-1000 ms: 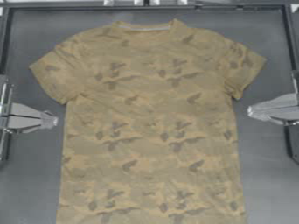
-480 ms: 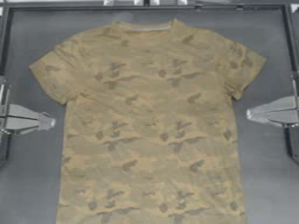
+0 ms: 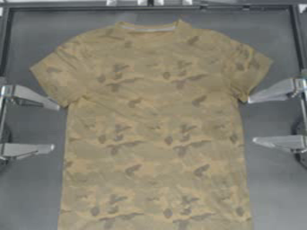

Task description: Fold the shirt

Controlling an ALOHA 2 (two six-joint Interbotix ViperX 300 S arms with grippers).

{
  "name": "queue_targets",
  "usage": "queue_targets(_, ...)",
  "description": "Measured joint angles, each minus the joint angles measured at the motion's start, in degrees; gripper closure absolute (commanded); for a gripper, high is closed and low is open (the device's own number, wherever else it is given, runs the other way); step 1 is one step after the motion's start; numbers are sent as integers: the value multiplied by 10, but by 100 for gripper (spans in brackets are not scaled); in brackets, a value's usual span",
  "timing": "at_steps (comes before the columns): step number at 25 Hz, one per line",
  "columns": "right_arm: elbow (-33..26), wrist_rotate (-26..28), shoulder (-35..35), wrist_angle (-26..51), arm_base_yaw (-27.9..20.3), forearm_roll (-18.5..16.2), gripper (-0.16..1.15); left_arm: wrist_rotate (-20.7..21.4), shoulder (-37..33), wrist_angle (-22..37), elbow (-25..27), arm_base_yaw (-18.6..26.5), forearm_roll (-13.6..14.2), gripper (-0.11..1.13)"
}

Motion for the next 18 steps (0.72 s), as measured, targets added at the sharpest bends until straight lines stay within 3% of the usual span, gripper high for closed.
queue_targets(6, -81, 5, 10, 192, 17, 62, 0, -13, 34, 139, -66, -15, -2, 1)
queue_targets(9, -120, 16, 31, 271, 24, 108, 0, -35, 69, 207, -107, -30, -3, 1)
queue_targets(12, -149, 45, 60, 327, 33, 131, 0, -73, 104, 268, -142, -47, -3, 2)
queue_targets(15, -178, 88, 94, 377, 55, 114, 1, -127, 137, 315, -162, -74, 7, 3)
queue_targets(18, -209, 157, 126, 425, 90, 62, 1, -195, 171, 349, -175, -109, 47, 4)
